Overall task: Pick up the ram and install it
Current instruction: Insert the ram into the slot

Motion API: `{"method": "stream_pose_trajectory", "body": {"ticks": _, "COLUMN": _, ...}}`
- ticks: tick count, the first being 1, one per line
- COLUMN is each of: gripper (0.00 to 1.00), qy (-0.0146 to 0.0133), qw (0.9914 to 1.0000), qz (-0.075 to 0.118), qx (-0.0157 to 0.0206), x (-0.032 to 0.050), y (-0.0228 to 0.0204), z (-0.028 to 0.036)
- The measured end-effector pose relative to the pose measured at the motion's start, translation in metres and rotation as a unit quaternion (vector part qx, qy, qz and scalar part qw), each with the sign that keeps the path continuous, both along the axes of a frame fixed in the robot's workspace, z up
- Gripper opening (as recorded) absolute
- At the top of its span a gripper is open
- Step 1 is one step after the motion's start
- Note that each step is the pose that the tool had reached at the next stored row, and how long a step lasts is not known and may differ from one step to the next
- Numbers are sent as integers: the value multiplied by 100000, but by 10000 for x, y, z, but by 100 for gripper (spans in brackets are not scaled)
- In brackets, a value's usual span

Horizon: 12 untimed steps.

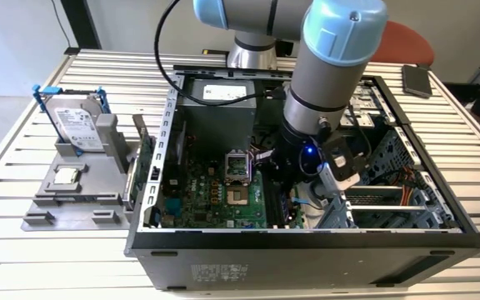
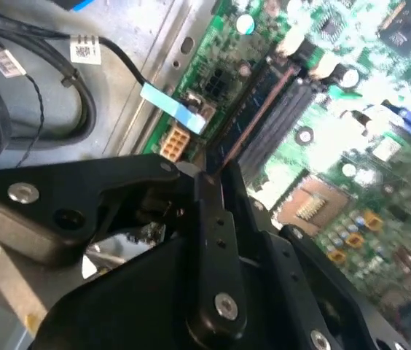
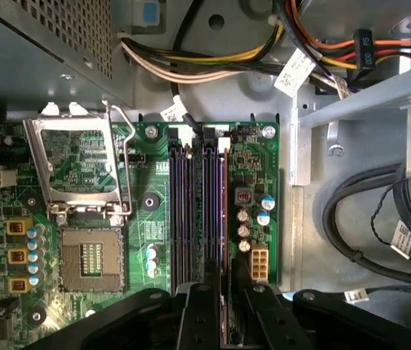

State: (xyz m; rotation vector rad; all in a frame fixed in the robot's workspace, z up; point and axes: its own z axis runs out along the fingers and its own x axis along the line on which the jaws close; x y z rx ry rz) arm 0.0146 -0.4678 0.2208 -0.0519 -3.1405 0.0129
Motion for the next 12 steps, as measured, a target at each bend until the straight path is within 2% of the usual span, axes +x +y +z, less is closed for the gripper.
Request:
{"method": "stream_pose_trajectory", "body": {"ticks": 8, "gripper": 100, "qy": -1, "qw": 100000, "qz": -17, "qx": -21, "x": 0, "y": 0, "z": 359}}
{"method": "stream_pose_trajectory", "body": {"ticks": 10, "gripper": 100, "qy": -3, "qw": 100000, "qz": -13, "qx": -26, "x": 0, "y": 0, "z": 368}}
{"method": "stream_pose_trajectory", "body": {"ticks": 11, "gripper": 0, "qy": -4, "qw": 100000, "qz": -14, "qx": -29, "x": 0, "y": 0, "z": 371}}
{"method": "stream_pose_trajectory", "body": {"ticks": 12, "gripper": 0, "qy": 0, "qw": 100000, "qz": -15, "qx": -41, "x": 0, "y": 0, "z": 374}}
